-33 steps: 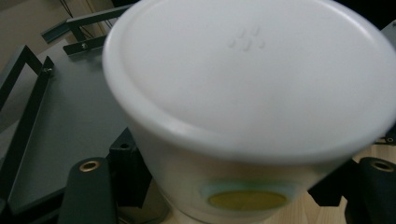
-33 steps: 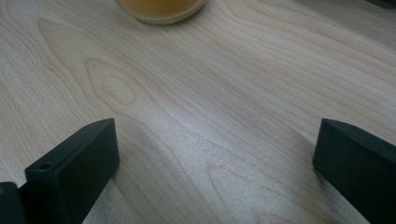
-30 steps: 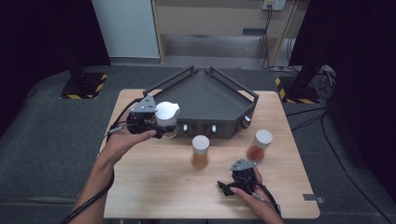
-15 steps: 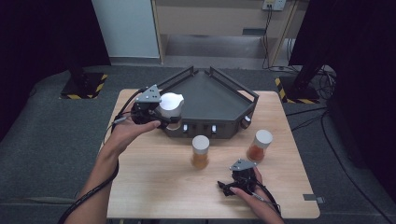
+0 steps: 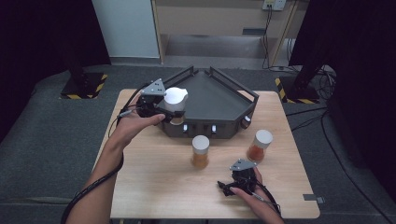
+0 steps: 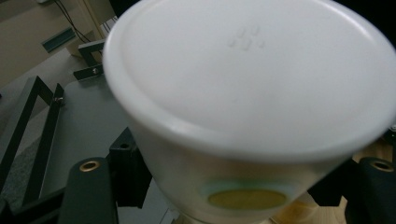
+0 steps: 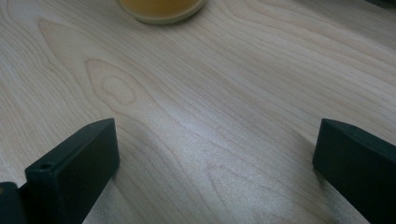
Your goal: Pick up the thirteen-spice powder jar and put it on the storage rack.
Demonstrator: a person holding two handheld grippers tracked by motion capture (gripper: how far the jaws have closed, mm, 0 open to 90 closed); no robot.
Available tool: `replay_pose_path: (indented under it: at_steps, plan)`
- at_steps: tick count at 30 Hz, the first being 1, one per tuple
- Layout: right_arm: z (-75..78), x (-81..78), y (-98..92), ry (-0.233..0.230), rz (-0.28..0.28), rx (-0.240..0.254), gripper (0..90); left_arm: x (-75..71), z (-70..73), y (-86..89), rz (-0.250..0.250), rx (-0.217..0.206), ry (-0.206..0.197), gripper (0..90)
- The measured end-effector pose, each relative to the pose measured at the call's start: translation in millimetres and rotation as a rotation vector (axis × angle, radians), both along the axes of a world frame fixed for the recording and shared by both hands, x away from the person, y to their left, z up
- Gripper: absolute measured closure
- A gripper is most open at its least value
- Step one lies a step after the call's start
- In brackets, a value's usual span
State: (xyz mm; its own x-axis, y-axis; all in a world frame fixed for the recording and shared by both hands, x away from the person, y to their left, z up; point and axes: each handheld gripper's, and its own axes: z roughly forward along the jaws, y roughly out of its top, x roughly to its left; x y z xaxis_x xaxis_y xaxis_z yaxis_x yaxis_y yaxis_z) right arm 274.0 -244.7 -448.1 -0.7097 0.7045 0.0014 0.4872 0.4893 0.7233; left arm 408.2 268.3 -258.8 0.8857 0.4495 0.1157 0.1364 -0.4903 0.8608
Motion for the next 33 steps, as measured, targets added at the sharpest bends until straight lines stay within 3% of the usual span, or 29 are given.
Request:
replay_pose_path:
  at_steps: [15, 33]
  plan:
    - [0.0, 0.1, -0.1, -0.001, 0.001, -0.001, 0.5, 24.6, 3.0, -0.8, 0.03, -0.018, 0.004, 29.3]
    - [0.0, 0.1, 0.0, -0.001, 0.001, -0.001, 0.5, 45.9, 2.4, -7.5, 0.053, 0.006, 0.019, 29.3]
